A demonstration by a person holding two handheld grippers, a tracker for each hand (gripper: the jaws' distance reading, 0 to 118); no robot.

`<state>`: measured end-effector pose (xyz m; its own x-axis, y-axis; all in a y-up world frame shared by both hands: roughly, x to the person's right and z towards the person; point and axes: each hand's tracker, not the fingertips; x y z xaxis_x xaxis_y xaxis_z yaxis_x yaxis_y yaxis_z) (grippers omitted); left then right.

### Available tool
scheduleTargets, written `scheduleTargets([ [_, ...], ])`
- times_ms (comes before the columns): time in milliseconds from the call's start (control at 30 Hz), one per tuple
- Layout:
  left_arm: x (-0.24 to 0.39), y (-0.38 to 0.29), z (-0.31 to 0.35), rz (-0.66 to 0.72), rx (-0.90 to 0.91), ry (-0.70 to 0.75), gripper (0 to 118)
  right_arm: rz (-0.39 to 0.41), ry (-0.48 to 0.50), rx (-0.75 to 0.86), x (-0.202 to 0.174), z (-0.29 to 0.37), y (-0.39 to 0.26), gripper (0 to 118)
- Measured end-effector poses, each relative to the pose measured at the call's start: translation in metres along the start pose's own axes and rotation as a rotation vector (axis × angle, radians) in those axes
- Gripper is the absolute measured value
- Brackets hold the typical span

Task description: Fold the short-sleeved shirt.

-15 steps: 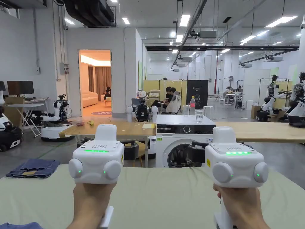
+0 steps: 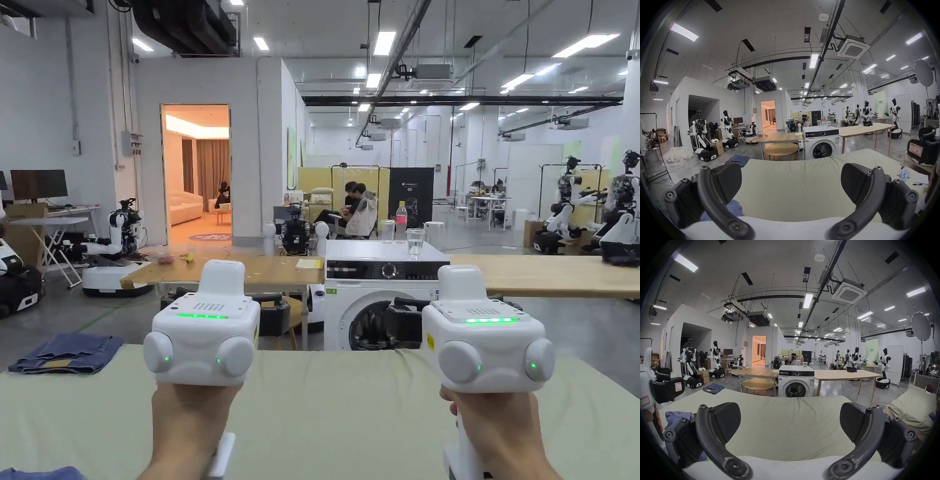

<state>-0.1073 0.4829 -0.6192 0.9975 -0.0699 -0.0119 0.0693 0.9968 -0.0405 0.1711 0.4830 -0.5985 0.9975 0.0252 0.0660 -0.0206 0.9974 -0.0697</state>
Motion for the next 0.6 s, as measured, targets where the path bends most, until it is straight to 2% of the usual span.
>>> scheduleTargets([
  [600,-0.0011,0.0003,0.0007,-0.005,0.001,0.003,118,0.012,-0.006,-0.003,0.0016,0.0018,0.0008,118],
])
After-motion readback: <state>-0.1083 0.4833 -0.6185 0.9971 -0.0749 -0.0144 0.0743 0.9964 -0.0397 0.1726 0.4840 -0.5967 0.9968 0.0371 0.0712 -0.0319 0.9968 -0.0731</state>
